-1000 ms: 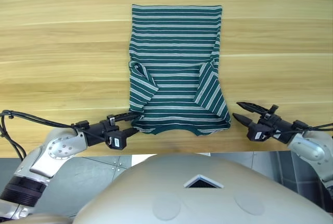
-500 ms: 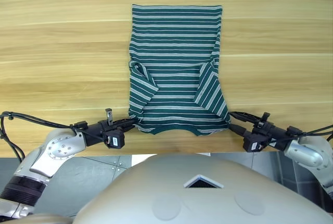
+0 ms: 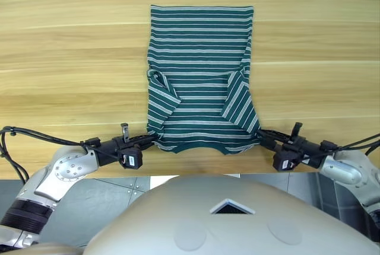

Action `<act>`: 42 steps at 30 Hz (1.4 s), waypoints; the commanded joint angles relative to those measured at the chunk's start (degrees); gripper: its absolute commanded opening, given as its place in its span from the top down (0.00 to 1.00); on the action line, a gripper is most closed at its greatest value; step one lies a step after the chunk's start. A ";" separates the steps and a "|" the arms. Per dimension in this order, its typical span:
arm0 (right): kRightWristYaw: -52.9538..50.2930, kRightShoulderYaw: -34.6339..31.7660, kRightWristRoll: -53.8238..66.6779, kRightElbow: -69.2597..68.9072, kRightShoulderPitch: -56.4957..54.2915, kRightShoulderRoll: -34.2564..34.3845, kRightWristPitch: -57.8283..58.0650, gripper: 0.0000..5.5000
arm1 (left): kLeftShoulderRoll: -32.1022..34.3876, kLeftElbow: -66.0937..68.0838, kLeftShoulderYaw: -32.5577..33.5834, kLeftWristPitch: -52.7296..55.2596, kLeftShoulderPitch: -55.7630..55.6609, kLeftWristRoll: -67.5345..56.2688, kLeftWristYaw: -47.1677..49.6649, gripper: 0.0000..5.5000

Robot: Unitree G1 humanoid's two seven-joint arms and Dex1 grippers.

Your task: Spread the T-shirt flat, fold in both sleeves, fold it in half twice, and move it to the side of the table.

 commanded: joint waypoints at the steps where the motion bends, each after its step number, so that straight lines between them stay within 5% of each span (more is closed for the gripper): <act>1: 1.75 1.20 -2.35 2.07 0.11 -0.01 1.51 0.95 | 0.98 1.71 -1.18 1.41 1.61 1.85 -1.86 1.00; 15: 0.89 -7.24 12.19 -6.18 10.92 -0.01 0.90 1.00 | -2.05 -6.24 -1.42 -0.56 11.25 -8.39 0.39 1.00; 22: -2.76 -7.40 13.70 -5.77 -5.68 10.43 7.43 1.00 | -13.38 -2.97 6.37 3.42 -9.78 -8.22 9.78 1.00; 34: -11.87 -0.26 0.95 14.93 -39.35 26.77 18.90 1.00 | -22.74 20.42 5.85 8.05 -31.06 -0.81 16.62 1.00; 42: -17.61 3.15 -3.21 31.76 -51.83 29.88 17.16 1.00 | -26.33 38.22 4.80 4.81 -46.22 1.16 19.75 1.00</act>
